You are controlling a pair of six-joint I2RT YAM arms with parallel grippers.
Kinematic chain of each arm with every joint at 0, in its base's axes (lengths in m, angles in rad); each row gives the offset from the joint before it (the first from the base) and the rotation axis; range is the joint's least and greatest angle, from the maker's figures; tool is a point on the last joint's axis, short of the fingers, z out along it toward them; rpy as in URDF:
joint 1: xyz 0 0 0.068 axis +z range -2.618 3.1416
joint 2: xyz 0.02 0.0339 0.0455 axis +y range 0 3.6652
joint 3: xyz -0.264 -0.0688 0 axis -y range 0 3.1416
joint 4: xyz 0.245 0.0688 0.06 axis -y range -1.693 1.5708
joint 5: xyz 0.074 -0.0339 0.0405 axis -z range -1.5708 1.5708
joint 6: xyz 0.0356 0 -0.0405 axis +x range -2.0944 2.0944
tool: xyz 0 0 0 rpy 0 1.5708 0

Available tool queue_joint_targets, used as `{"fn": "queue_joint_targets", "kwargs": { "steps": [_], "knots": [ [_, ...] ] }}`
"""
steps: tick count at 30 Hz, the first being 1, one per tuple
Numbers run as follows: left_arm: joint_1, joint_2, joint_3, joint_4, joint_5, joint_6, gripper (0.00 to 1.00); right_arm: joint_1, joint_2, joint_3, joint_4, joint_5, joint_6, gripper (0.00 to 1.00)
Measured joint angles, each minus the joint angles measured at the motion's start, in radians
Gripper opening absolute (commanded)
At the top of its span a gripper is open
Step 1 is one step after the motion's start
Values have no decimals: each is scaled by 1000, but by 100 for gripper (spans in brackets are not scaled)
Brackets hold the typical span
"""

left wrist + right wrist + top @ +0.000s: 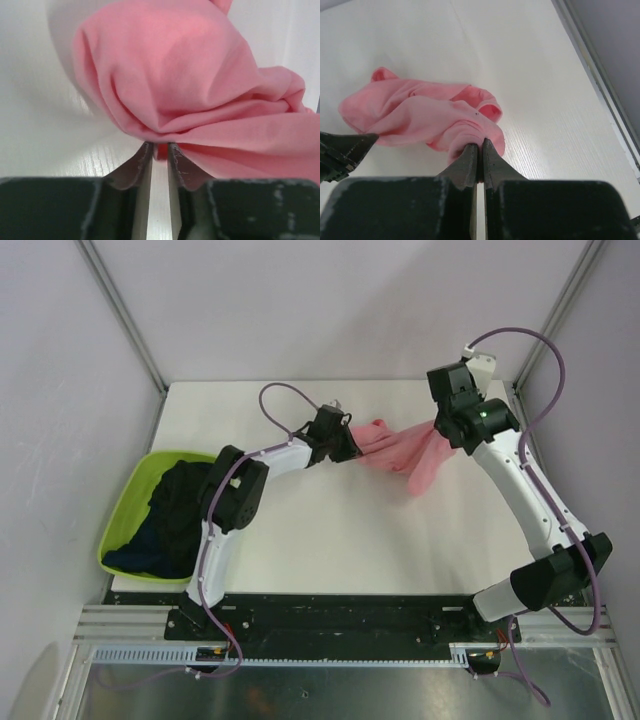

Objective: Fold and stack the t-shirts
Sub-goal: Flatten out the tshirt

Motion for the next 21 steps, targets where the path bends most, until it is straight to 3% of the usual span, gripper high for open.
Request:
{"fn": "queue_joint_targets", "kwargs": {
  "steps": [3,11,15,21],
  "knots": [
    [-2,0,0,1,-27,7,2,-20,0,29,0,-5,0,0],
    [-7,-60,-43,-6,-123,60,0,-47,20,127,-1,-30,0,0],
    [-7,-215,-141,-24,-194,112,0,-49,25,167,6,-32,-3,0],
    [-7,-568,-217,-53,-321,224,0,-79,-5,177,63,-33,-14,0]
  ]
}}
